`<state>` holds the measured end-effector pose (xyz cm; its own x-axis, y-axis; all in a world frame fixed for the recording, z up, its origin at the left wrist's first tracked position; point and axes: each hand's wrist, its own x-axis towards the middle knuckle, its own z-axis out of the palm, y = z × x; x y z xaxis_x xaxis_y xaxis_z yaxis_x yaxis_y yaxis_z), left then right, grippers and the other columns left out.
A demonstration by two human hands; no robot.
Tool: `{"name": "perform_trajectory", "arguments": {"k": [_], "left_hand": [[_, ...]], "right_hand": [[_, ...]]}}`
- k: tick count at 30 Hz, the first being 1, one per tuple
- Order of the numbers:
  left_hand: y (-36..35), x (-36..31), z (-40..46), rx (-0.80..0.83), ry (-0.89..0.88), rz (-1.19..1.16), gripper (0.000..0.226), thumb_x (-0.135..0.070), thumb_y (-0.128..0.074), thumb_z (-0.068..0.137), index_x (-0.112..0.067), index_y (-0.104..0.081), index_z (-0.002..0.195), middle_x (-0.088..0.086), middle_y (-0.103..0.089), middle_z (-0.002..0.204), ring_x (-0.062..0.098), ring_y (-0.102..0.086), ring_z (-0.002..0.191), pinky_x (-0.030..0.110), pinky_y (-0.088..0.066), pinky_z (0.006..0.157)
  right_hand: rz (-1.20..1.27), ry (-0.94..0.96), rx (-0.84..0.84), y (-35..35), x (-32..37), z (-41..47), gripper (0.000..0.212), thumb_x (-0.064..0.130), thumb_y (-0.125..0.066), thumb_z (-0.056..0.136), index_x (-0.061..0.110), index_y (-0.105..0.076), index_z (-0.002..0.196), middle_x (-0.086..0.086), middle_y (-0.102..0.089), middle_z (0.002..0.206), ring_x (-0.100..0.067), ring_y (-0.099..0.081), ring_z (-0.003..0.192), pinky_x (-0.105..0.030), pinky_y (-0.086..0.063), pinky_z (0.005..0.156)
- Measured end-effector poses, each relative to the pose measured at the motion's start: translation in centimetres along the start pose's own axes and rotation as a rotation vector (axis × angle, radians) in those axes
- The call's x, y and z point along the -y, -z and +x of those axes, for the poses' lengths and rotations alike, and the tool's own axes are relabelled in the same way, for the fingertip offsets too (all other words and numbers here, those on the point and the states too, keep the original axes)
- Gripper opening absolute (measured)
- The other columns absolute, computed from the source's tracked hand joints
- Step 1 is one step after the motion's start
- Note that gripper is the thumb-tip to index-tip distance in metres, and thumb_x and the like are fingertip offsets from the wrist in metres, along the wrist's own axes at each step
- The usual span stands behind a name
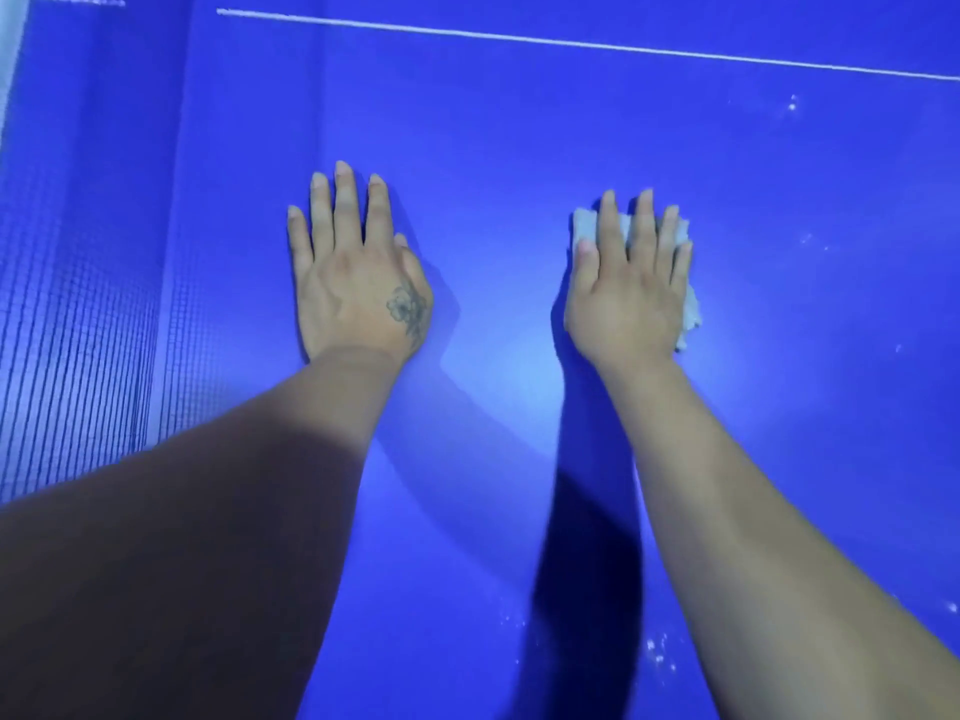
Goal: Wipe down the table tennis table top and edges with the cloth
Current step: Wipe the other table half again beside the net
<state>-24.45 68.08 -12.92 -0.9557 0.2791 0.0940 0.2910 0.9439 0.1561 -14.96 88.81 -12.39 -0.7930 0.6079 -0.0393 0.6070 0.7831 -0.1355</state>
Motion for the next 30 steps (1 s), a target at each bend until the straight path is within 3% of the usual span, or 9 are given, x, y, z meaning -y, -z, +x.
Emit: {"name": "perform_trajectory", "arguments": {"k": [4,9,14,19,22,30], "left_hand": [[0.3,0.2,-0.1,0.009,-0.013,-0.053,0.062,-0.034,-0.027,0.108,-0.015,-0.030,0.167,0.011,-0.019,0.177,0.031,-0.010,0.165,0.053,-0.007,0.134],[1.5,0.9,-1.6,-0.004,0.017,-0.245,0.062,-0.033,-0.027,0.102,-0.011,-0.050,0.155,0.012,-0.034,0.171,0.032,-0.014,0.164,0.051,-0.006,0.134],[3.6,2.0,-10.5,0.024,0.000,-0.154,0.060,-0.035,-0.034,0.104,-0.011,-0.045,0.158,0.013,-0.032,0.172,0.032,-0.015,0.164,0.055,-0.011,0.133],[4.9,4.0,-22.5,0.109,-0.036,-0.054,0.061,-0.045,-0.035,0.110,-0.021,-0.034,0.167,0.009,-0.022,0.177,0.031,-0.010,0.165,0.058,-0.014,0.131],[4.6,4.3,-24.1,0.134,-0.023,-0.001,0.063,-0.050,-0.029,0.111,-0.026,-0.028,0.169,0.006,-0.017,0.178,0.030,-0.006,0.166,0.057,-0.013,0.132],[3.7,4.3,-23.7,0.052,-0.019,-0.017,0.059,-0.043,-0.031,0.110,-0.028,-0.033,0.167,0.005,-0.021,0.177,0.030,-0.011,0.165,0.057,-0.013,0.131]], "right_hand": [[0.007,0.013,-0.004,-0.8,3.5,1.4,0.060,0.047,-0.018,0.115,0.029,-0.014,0.172,-0.006,-0.006,0.180,-0.030,0.004,0.167,-0.050,0.003,0.134],[0.028,0.231,-0.037,-0.7,5.6,-4.7,0.061,0.050,-0.018,0.112,0.032,-0.029,0.169,-0.003,-0.022,0.178,-0.031,-0.009,0.166,-0.050,-0.005,0.134],[0.048,0.326,-0.021,-0.7,3.4,-13.0,0.057,0.048,-0.024,0.114,0.030,-0.035,0.168,-0.006,-0.020,0.178,-0.035,-0.008,0.166,-0.050,-0.008,0.134],[0.060,0.204,0.026,0.4,-2.9,-16.9,0.065,0.052,-0.027,0.113,0.022,-0.024,0.171,-0.013,-0.003,0.180,-0.032,0.002,0.167,-0.051,-0.006,0.135],[0.035,0.171,0.066,1.0,-4.7,-16.9,0.070,0.057,-0.020,0.111,0.021,-0.018,0.172,-0.011,-0.002,0.180,-0.028,0.005,0.167,-0.050,-0.006,0.135],[-0.002,0.009,0.000,-0.6,1.5,-11.9,0.071,0.052,-0.017,0.110,0.021,-0.013,0.173,-0.019,0.000,0.179,-0.039,0.005,0.165,-0.054,0.002,0.133]]}}
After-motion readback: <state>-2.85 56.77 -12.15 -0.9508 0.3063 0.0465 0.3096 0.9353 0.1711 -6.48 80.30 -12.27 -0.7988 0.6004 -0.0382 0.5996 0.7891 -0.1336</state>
